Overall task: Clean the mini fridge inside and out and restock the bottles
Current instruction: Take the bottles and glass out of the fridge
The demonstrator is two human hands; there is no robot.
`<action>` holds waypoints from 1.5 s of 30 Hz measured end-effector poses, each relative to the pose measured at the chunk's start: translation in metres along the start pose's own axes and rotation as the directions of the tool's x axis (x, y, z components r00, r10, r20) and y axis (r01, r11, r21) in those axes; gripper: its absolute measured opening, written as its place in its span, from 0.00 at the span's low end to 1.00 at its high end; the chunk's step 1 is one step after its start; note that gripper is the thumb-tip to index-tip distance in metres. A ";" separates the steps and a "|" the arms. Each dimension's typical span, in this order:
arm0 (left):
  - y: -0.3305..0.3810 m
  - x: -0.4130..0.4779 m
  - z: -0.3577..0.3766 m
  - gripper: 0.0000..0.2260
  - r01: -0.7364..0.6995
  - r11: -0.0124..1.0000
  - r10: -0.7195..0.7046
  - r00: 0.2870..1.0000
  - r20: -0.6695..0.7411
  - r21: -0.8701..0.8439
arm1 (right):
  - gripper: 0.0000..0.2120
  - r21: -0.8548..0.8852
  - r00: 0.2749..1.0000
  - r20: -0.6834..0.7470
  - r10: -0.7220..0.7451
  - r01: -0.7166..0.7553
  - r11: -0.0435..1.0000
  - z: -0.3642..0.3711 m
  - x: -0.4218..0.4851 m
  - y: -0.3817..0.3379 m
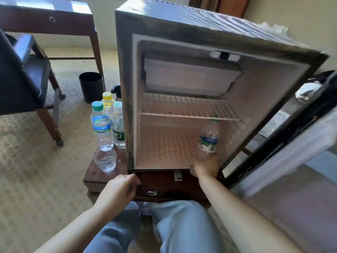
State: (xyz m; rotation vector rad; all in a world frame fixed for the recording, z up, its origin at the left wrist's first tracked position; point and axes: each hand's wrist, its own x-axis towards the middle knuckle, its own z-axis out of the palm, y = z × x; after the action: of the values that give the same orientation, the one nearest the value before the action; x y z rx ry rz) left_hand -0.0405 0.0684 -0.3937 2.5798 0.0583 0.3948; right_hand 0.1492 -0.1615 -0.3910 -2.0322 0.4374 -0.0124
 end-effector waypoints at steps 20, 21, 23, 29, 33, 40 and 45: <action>0.021 -0.075 -0.157 0.17 0.219 0.751 -0.419 0.887 -0.194 -0.624 | 0.31 0.000 0.505 0.675 -0.538 0.730 0.684 0.066 -0.260 -0.009; 0.016 -0.075 -0.162 0.17 0.225 0.762 -0.423 0.883 -0.203 -0.608 | 0.34 -0.006 0.479 0.709 -0.518 0.738 0.675 0.068 -0.257 -0.011; -0.006 -0.072 -0.169 0.20 0.256 0.787 -0.450 0.860 -0.239 -0.561 | 0.39 -0.039 0.463 0.758 -0.460 0.736 0.676 0.076 -0.245 -0.012; -0.061 -0.042 -0.164 0.25 0.359 0.825 -0.510 0.807 -0.299 -0.437 | 0.31 -0.187 0.614 0.717 -0.330 0.626 0.758 0.082 -0.187 0.018; -0.088 -0.009 -0.157 0.20 0.387 0.797 -0.567 0.745 -0.353 -0.463 | 0.28 -0.221 0.711 0.655 -0.256 0.504 0.835 0.090 -0.162 0.037; -0.107 0.025 -0.139 0.18 0.390 0.799 -0.561 0.758 -0.333 -0.458 | 0.24 -0.136 0.672 0.658 -0.340 0.550 0.824 0.116 -0.158 0.035; -0.106 0.036 -0.136 0.17 0.378 0.797 -0.562 0.750 -0.349 -0.470 | 0.23 -0.127 0.695 0.624 -0.357 0.541 0.831 0.118 -0.154 0.034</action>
State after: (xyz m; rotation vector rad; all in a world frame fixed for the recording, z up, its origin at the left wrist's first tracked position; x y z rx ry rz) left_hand -0.0416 0.2307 -0.3266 1.9344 0.7423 0.7464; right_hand 0.0179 -0.0272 -0.4506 -2.2642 -0.4995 0.3878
